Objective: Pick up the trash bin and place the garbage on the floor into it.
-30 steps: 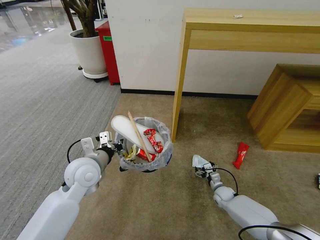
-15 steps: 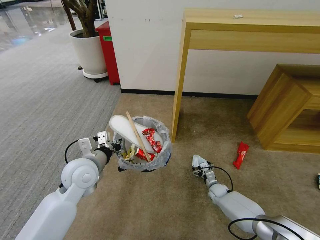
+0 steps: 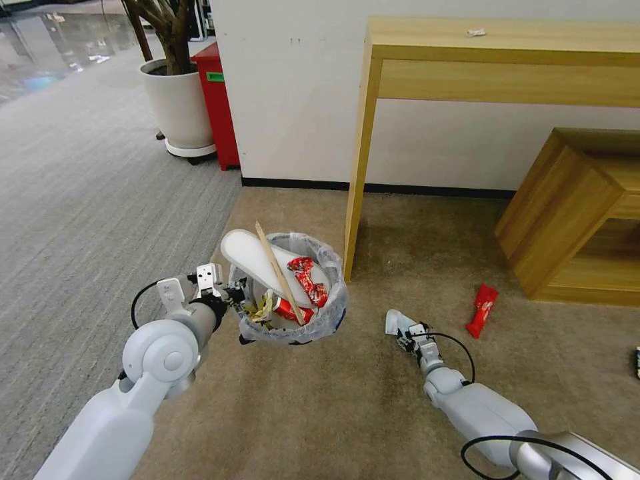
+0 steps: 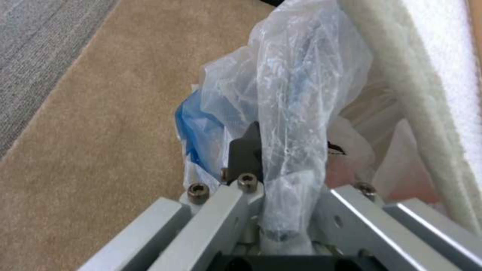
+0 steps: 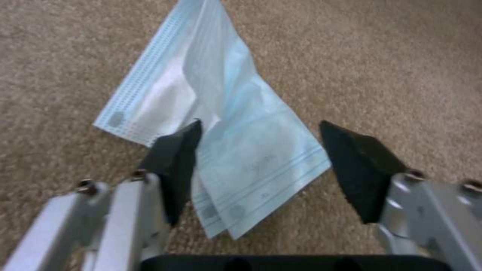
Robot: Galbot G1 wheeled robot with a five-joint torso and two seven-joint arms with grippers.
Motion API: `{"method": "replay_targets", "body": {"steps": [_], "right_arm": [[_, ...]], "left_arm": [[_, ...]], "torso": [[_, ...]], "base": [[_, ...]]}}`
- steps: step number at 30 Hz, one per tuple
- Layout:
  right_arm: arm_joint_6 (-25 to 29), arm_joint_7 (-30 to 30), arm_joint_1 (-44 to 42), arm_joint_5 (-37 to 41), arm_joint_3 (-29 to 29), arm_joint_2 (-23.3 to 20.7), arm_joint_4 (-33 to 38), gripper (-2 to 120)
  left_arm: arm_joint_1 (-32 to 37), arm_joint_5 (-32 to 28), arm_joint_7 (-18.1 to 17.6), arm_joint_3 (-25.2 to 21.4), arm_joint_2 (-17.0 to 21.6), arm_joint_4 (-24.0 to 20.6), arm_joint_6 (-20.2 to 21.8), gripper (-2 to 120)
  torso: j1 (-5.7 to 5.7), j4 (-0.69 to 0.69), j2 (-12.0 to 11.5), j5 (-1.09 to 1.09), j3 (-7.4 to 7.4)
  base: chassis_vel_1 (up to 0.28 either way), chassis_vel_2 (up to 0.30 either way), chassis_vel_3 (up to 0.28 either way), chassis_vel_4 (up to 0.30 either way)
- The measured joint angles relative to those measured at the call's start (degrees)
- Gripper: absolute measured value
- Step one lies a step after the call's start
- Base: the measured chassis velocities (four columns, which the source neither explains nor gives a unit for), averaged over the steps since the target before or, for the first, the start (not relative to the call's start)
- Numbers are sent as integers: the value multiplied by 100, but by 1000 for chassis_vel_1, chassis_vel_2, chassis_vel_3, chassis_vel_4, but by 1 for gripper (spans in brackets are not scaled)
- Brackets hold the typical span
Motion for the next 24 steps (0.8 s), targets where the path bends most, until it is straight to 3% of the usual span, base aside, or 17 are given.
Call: {"method": "replay_targets", "body": {"steps": [3, 6, 16, 24], "right_arm": [[2, -4, 0, -6, -12, 22, -3, 51], [15, -9, 10, -19, -20, 44, -10, 33], [68, -10, -62, -70, -6, -14, 6, 0], [97, 26, -103, -27, -5, -290, 304, 0]], "left_arm": [[14, 17, 0, -7, -8, -1, -1, 0], [13, 24, 0, -11, -15, 4, -6, 0], [6, 70, 36, -5, -38, 105, -11, 0], [-50, 145, 95, 41, -47, 347, -21, 0]], "torso": [[0, 0, 0, 0, 0], [0, 0, 0, 0, 0], [0, 0, 0, 0, 0], [0, 1, 0, 2, 0]], "base": [[0, 0, 0, 0], [0, 0, 0, 0], [0, 0, 0, 0], [0, 0, 0, 0]]}}
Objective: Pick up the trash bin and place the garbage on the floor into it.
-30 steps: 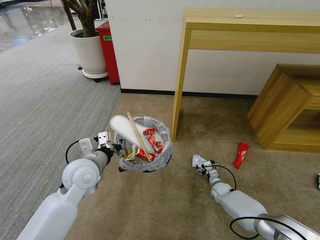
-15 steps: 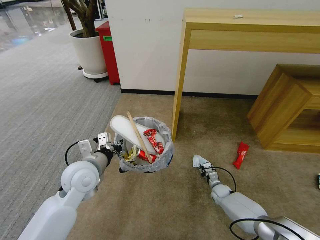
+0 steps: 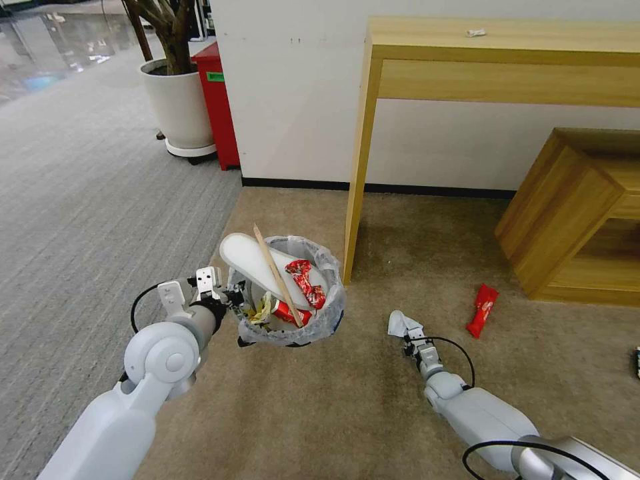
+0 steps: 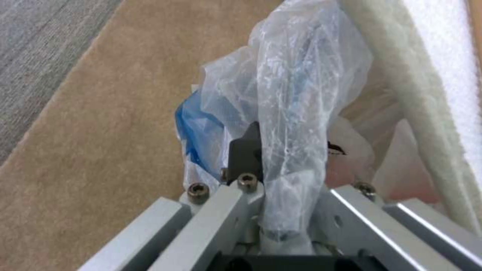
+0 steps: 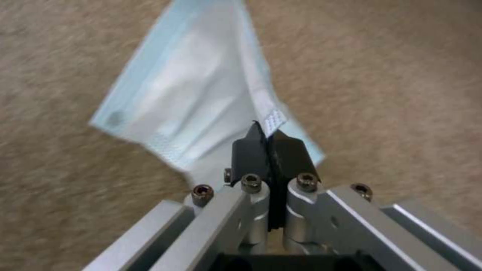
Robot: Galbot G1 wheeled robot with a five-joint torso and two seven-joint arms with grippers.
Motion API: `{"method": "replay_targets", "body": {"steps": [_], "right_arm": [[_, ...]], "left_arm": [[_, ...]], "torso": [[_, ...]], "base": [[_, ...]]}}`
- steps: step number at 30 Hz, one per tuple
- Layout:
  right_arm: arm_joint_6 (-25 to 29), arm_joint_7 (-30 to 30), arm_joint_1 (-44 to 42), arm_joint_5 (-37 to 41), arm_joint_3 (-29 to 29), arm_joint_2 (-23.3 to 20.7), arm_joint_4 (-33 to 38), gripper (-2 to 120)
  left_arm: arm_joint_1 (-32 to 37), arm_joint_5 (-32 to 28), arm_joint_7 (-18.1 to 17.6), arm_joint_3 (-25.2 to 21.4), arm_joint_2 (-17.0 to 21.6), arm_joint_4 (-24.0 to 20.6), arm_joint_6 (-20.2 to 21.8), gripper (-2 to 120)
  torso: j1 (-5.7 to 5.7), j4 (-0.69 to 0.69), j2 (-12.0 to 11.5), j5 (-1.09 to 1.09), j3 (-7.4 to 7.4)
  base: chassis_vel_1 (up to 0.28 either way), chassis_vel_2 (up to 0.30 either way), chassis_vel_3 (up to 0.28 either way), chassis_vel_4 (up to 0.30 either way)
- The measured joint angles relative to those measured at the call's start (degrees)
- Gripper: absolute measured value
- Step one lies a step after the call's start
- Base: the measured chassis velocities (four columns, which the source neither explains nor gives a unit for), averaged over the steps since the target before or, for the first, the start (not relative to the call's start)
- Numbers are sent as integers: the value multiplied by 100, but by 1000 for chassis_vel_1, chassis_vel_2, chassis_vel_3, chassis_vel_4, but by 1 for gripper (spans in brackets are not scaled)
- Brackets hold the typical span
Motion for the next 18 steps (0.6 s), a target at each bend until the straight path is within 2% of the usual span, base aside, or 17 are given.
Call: {"method": "replay_targets", "body": {"steps": [1, 2, 4, 12, 18], "right_arm": [[-6, 20, -25, 50, -5, -234, 266, 0], [-6, 20, -25, 50, -5, -234, 266, 0], [-22, 68, -48, 87, -9, -500, 625, 0], [36, 197, -54, 83, -18, -881, 1321, 0], [-41, 496, -66, 123, -10, -1258, 2241, 0]], "left_arm": [[-38, 21, 11, 27, 0, 115, -2, 0], [-38, 21, 11, 27, 0, 115, -2, 0], [-103, 37, 22, 83, 8, 284, -2, 0], [-228, 87, 86, 176, 9, 614, -2, 0], [-326, 111, 148, 263, 74, 864, -2, 0]], "torso": [[0, 0, 0, 0, 0], [0, 0, 0, 0, 0], [0, -5, 0, -6, 0], [0, 1, 0, -1, 0], [0, -1, 0, -2, 0]], "base": [[0, 0, 0, 0], [0, 0, 0, 0], [0, 0, 0, 0], [0, 0, 0, 0], [0, 0, 0, 0]]}}
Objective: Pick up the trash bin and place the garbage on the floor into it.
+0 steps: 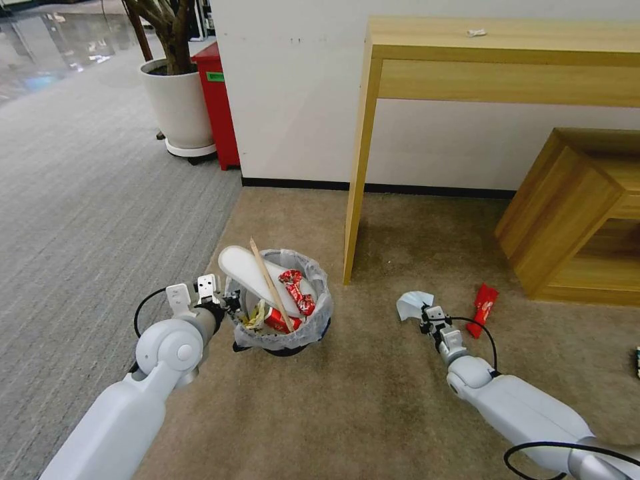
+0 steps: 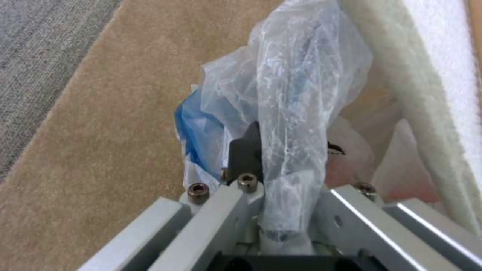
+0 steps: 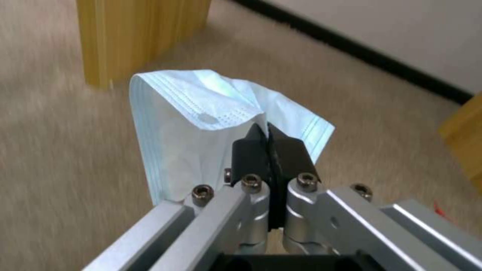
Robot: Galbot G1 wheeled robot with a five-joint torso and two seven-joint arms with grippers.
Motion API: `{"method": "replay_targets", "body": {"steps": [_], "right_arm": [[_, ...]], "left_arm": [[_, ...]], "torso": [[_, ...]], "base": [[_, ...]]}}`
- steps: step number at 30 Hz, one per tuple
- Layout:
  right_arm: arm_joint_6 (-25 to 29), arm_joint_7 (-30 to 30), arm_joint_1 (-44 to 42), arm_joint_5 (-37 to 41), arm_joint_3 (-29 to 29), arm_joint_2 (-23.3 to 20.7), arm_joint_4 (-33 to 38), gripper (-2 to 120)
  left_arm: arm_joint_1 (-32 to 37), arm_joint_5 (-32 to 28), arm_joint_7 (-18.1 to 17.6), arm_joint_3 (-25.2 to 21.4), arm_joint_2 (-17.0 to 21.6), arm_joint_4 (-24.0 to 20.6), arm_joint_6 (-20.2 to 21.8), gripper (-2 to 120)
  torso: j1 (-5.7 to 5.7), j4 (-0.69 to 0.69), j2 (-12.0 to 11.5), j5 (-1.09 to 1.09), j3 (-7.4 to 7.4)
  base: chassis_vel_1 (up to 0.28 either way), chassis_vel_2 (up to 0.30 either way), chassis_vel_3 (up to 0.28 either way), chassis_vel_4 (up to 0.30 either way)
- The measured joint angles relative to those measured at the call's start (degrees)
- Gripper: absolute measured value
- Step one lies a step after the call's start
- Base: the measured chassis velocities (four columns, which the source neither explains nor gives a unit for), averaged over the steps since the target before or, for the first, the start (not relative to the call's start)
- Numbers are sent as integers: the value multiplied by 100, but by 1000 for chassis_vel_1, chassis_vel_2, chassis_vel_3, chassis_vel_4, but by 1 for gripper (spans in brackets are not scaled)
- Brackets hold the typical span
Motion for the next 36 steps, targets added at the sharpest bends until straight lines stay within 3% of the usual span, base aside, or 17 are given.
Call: {"method": "replay_targets", "body": {"steps": [5, 12, 15, 18, 21, 28, 36], "right_arm": [[-109, 217, 23, 45, 12, -306, 832, 0], [-388, 530, 243, 325, -37, -1130, 2489, 0], [-416, 544, 277, 358, -44, -1202, 2621, 0], [-551, 645, 548, 620, -146, -1569, 3489, 0], [-610, 658, 757, 813, -272, -1724, 3920, 0], [-672, 723, 1313, 1169, -730, -1807, 4519, 0], [-847, 889, 2232, 1604, -1347, -1572, 5215, 0]], "left_arm": [[-67, -16, 13, 28, 62, 95, 2, 0], [-206, -35, 4, 170, 113, 272, 32, 0], [-218, -35, 2, 183, 108, 281, 37, 0], [-335, -14, -18, 308, 35, 387, 62, 0], [-430, -5, -25, 409, 8, 449, 66, 0], [-708, -49, -68, 639, -53, 562, 82, 0], [-1175, -123, -162, 957, -225, 833, 89, 0]], "torso": [[0, 0, 0, 1, 0], [0, -1, 0, 0, 0], [0, -1, 0, 0, 0], [0, 0, 0, 0, 0], [0, 0, 0, 1, 0], [0, 0, 0, 3, 0], [0, 1, 0, -1, 0]], "base": [[0, 0, 0, 0], [0, 0, 0, 0], [0, 0, 0, 0], [0, 0, 0, 0], [0, 0, 0, 0], [0, 0, 0, 0], [0, 0, 0, 0]]}}
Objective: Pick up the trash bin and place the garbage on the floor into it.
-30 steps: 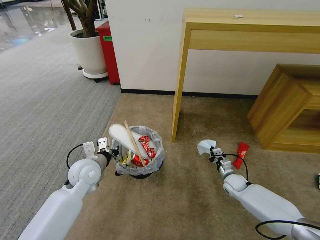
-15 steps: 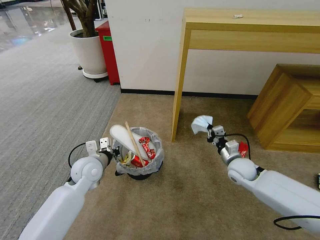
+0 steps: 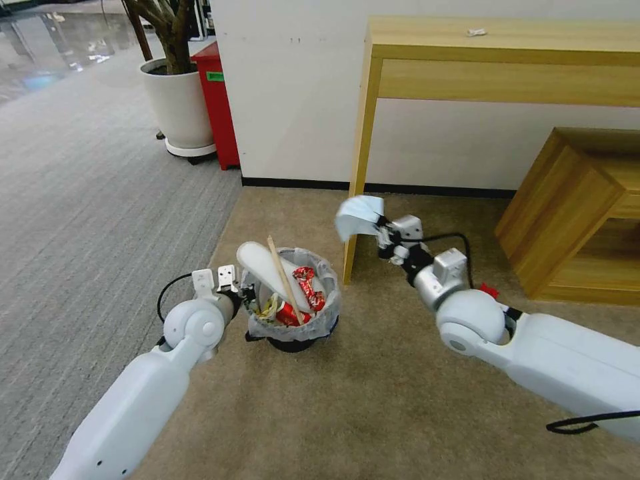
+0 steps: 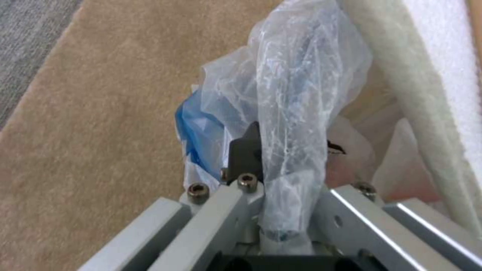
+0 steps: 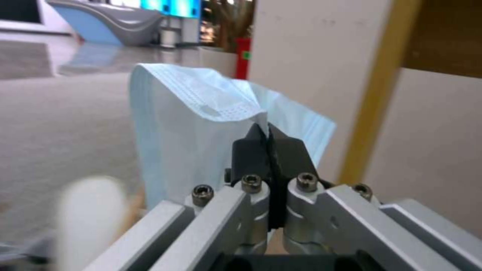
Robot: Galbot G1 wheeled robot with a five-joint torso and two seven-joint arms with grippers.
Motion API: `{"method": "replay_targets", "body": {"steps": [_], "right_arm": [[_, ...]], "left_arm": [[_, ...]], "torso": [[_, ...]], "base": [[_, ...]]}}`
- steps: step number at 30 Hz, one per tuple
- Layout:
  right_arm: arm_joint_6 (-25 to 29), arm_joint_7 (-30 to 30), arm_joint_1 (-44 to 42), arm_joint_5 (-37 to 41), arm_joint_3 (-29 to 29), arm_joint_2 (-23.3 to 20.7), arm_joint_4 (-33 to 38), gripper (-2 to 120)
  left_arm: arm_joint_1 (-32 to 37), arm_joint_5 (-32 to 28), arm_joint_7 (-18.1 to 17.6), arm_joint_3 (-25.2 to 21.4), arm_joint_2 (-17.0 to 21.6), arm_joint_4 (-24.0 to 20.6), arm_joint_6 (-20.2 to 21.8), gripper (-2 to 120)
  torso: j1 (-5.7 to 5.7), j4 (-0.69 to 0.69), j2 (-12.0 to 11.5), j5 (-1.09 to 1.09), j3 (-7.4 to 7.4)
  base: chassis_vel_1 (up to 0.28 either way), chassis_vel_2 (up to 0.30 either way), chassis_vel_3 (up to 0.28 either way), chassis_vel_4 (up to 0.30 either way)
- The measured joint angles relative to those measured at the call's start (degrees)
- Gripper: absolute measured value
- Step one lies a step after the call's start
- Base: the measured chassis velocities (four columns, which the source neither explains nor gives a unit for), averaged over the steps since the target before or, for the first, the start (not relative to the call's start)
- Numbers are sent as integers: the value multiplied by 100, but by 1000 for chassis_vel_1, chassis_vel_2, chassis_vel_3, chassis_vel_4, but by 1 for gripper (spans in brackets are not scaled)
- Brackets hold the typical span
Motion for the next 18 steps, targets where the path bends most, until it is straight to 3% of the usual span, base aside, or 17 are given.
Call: {"method": "replay_targets", "body": {"steps": [18], "right_arm": [[-61, 129, 289, 151, -781, 883, -449, 0]], "left_arm": [[-906, -534, -301, 455, -109, 102, 41, 0]], "torso": [[0, -2, 0, 2, 0]], "base": [[0, 0, 0, 0]]}}
